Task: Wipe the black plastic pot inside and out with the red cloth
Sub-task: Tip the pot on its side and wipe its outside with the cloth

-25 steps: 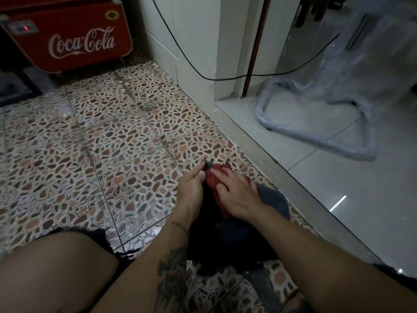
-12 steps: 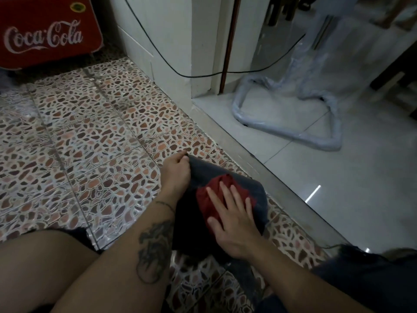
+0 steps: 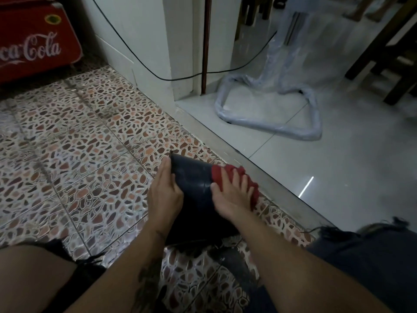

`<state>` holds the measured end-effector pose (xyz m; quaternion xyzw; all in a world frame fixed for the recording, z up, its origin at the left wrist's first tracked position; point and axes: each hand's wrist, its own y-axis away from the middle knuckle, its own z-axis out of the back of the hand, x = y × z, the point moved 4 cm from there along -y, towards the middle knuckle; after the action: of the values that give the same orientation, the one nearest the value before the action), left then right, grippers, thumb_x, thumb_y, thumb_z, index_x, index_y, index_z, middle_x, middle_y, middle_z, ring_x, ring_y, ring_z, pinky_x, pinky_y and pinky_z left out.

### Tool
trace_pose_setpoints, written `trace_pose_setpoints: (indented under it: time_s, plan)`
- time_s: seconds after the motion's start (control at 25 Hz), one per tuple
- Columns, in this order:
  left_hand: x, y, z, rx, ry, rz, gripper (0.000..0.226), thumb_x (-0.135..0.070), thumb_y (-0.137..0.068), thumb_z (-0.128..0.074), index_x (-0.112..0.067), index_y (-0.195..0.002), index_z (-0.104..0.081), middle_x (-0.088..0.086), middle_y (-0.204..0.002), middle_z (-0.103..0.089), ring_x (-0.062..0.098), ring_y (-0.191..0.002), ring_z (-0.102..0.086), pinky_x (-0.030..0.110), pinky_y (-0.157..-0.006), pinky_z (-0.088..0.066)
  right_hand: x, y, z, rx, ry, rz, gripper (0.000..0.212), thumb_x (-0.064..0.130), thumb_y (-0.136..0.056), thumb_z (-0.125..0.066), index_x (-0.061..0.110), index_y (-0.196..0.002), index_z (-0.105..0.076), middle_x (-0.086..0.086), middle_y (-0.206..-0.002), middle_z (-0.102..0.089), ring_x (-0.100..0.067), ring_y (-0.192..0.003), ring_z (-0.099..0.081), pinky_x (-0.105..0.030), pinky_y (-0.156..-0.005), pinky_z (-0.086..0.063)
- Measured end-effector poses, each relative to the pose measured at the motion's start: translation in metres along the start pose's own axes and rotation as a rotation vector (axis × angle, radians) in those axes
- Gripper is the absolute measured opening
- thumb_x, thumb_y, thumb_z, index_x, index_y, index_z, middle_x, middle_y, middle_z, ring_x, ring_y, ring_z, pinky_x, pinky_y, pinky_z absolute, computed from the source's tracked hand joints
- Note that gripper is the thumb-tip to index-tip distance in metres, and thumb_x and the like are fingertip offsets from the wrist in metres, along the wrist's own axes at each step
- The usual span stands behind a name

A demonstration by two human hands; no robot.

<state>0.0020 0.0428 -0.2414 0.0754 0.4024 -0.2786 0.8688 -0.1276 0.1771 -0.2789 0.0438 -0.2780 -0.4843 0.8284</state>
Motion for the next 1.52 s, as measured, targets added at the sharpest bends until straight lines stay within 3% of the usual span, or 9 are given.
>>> trace_pose_setpoints:
  time_s: [0.2,0.4,0.68,0.76,0.88,1.08,1.16,1.36,1.52]
  plan:
    - [0.002,-0.043,-0.008,0.034,0.043,0.132,0.049,-0.017,-0.100,-0.041,-0.025,-0.148,-0.044,0.011,-0.146,-0.052,0.031,-0.132,-0.047,0.038,-0.111,-0.034,0.028,0.046,-0.048,-0.074,-0.100,0.389,0.067,0.056,-0.095,-0.026,0.056,-0.154,0.005,0.011,-0.168,0.017,-0.013,-0.149,0.030,-0.043,-0.117,0.024]
    - [-0.003,-0.077,-0.012,0.111,0.050,0.181,0.047,-0.019,-0.101,-0.043,-0.024,-0.147,-0.046,0.009,-0.149,-0.049,0.030,-0.136,-0.042,0.036,-0.114,-0.028,-0.027,-0.005,-0.019,-0.184,-0.057,0.056,0.066,0.060,-0.093,-0.015,0.050,-0.157,-0.001,0.005,-0.170,0.007,-0.018,-0.153,0.018,-0.051,-0.120,0.017]
    - [0.009,-0.062,-0.008,0.037,0.215,0.175,0.044,-0.019,-0.100,-0.046,-0.028,-0.143,-0.053,0.002,-0.144,-0.054,0.019,-0.132,-0.047,0.031,-0.114,-0.031,-0.019,-0.112,0.027,0.128,0.064,-0.184,0.065,0.055,-0.096,-0.014,0.032,-0.152,-0.038,-0.009,-0.161,-0.036,-0.032,-0.146,-0.030,-0.062,-0.118,-0.012]
    - [0.013,-0.063,-0.010,0.039,0.242,0.180,0.044,-0.017,-0.100,-0.046,-0.028,-0.142,-0.054,0.000,-0.142,-0.055,0.017,-0.130,-0.048,0.030,-0.113,-0.032,0.016,-0.119,0.021,0.151,0.081,-0.059,0.063,0.054,-0.098,-0.017,0.033,-0.153,-0.038,-0.010,-0.160,-0.037,-0.034,-0.144,-0.034,-0.055,-0.118,-0.020]
    - [0.018,-0.073,-0.015,0.052,0.253,0.199,0.044,-0.015,-0.099,-0.047,-0.025,-0.141,-0.055,0.001,-0.142,-0.057,0.019,-0.130,-0.051,0.037,-0.113,-0.036,0.062,-0.094,0.000,0.088,0.062,0.162,0.060,0.052,-0.099,-0.018,0.039,-0.157,-0.025,-0.004,-0.167,-0.025,-0.028,-0.151,-0.021,-0.050,-0.123,-0.007]
    - [0.013,-0.091,-0.019,0.116,0.242,0.206,0.044,-0.015,-0.097,-0.048,-0.024,-0.140,-0.057,0.003,-0.140,-0.059,0.021,-0.128,-0.053,0.037,-0.113,-0.037,0.031,0.004,-0.018,-0.177,-0.071,0.477,0.061,0.048,-0.097,-0.035,0.048,-0.156,-0.019,0.007,-0.168,-0.019,-0.018,-0.154,-0.006,-0.045,-0.123,0.003]
    - [0.007,-0.092,-0.019,0.135,0.182,0.194,0.044,-0.017,-0.098,-0.048,-0.024,-0.141,-0.055,0.005,-0.143,-0.055,0.024,-0.131,-0.049,0.034,-0.114,-0.033,-0.004,0.011,-0.008,-0.288,-0.081,0.390,0.055,0.038,-0.100,-0.043,0.045,-0.153,-0.032,0.007,-0.165,-0.028,-0.019,-0.152,-0.016,-0.046,-0.123,-0.007]
    - [-0.005,-0.063,0.000,0.104,0.055,0.061,0.049,-0.027,-0.098,-0.050,-0.022,-0.146,-0.045,0.004,-0.150,-0.047,0.024,-0.136,-0.043,0.046,-0.114,-0.033,-0.064,-0.004,0.035,-0.300,-0.432,-0.227,0.043,0.022,-0.102,-0.049,0.037,-0.142,-0.053,-0.003,-0.145,-0.054,-0.026,-0.127,-0.050,-0.048,-0.107,-0.042]
    - [-0.002,0.004,0.004,0.035,-0.193,-0.051,0.061,-0.031,-0.096,-0.044,-0.027,-0.154,-0.025,-0.004,-0.162,-0.025,0.022,-0.140,-0.037,0.045,-0.109,-0.036,-0.011,0.011,0.031,-0.291,-0.273,0.128,0.049,0.034,-0.100,-0.050,0.041,-0.148,-0.044,0.008,-0.159,-0.039,-0.022,-0.147,-0.030,-0.054,-0.120,-0.022]
